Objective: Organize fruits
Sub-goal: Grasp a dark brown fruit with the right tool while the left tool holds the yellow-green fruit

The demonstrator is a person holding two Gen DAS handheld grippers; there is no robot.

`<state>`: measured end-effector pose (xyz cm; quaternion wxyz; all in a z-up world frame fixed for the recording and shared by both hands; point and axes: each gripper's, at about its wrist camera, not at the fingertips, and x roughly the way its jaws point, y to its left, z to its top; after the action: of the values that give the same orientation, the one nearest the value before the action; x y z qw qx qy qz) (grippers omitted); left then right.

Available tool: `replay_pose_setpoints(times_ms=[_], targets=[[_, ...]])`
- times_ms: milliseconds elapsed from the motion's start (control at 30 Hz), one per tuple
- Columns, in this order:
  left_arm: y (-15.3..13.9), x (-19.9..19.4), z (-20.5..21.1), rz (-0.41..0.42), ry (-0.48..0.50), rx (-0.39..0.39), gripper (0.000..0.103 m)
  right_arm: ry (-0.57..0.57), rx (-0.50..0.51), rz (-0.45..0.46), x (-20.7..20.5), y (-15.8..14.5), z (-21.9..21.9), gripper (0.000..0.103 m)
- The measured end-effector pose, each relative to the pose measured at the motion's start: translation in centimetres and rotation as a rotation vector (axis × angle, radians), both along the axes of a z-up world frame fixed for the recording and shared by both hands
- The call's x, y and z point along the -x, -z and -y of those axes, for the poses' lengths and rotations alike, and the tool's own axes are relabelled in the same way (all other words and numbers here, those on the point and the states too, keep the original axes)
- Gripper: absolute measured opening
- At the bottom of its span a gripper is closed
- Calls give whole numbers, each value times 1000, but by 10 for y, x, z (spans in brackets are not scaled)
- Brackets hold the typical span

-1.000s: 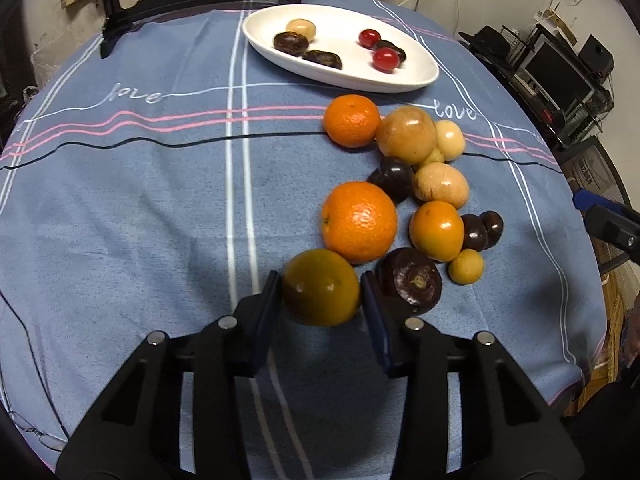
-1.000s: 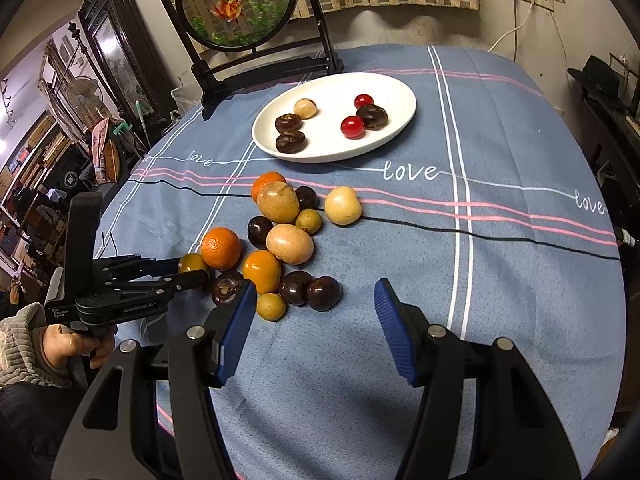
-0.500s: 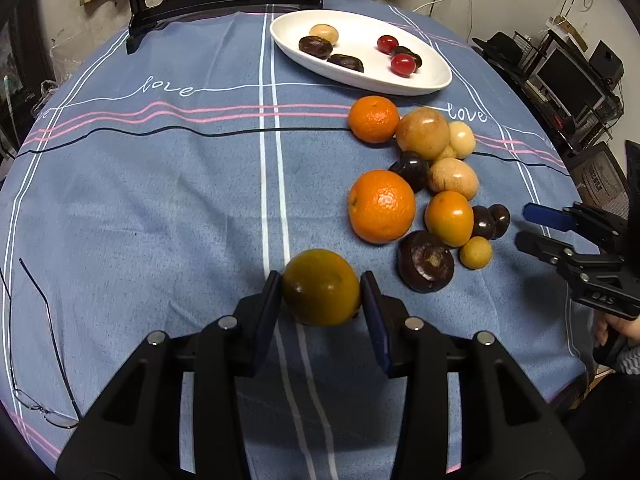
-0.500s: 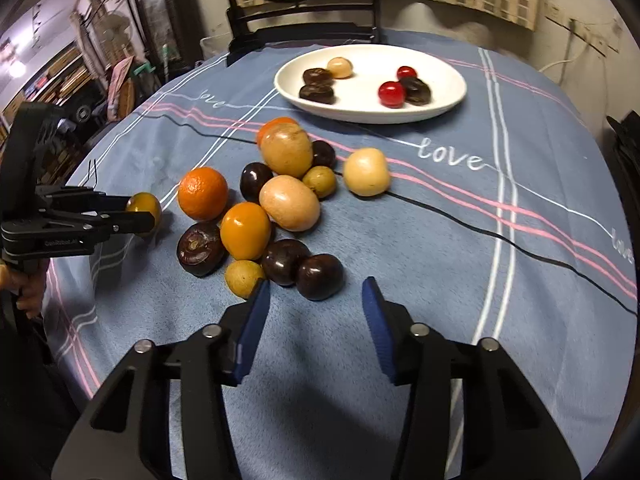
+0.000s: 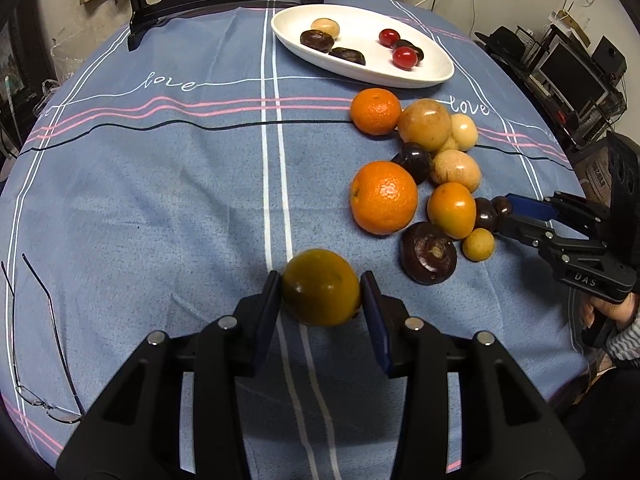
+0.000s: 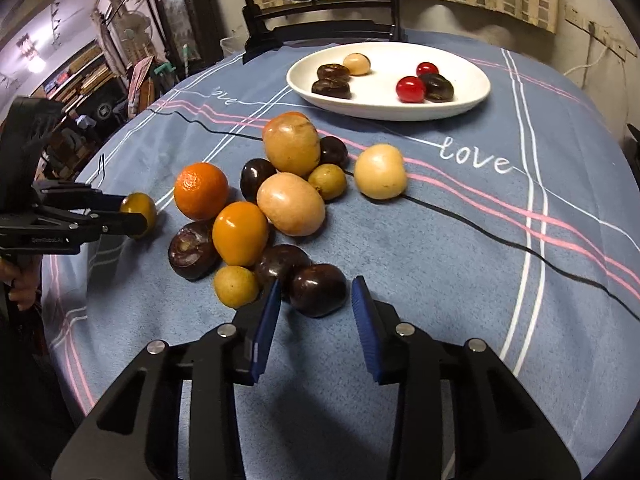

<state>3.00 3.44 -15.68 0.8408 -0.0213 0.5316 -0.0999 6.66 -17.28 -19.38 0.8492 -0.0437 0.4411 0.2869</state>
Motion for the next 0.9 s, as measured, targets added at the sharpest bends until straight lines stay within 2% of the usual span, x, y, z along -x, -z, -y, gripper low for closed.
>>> replay_pose_setpoints(times_ms=[233,300,600,900], targets=[[2,-4,3,-9,11,2,41,5,-35,-32,-5,-1,-1,33],[2,-4,4,-6,14,4,41,23,-49,-46,-5,-2,2,27],[1,-7,2,8,14,22,41,66,-67,-65,-2,-4,8,26],[12,-10,1,-38,13,23,41,75,-95,-82,-7,0,10,26]])
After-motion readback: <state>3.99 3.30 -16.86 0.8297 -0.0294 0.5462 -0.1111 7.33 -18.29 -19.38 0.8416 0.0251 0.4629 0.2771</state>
